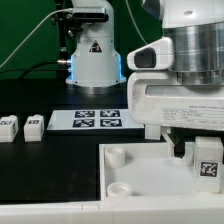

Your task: Assemble one leg

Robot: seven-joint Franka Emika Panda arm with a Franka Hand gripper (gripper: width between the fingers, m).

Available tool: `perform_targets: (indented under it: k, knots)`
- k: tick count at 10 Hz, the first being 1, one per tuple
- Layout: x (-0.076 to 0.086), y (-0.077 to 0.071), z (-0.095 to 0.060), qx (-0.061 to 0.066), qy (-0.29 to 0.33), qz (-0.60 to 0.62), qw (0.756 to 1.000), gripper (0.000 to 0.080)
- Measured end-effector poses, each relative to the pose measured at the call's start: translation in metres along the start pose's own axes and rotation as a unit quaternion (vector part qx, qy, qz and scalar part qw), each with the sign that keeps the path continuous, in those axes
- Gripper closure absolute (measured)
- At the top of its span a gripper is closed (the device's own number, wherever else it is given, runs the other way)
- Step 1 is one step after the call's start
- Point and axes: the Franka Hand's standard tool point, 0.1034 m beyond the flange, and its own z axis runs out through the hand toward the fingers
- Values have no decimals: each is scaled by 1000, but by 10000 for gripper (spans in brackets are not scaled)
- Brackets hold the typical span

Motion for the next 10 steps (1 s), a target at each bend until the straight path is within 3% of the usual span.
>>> perform_targets:
  k: [3, 4, 5, 6, 8, 10]
  knots:
    - [2, -1, 0, 1, 3, -24, 1000, 198]
    - [2, -1, 0, 1, 3, -24, 1000, 374]
    - [2, -1, 0, 1, 2, 15, 1000, 374]
    - [3, 1, 1, 0, 2, 67, 998, 499]
    - [4, 3, 1, 2, 0, 162, 987, 499]
    - [3, 6, 1, 6, -10, 326, 945, 499]
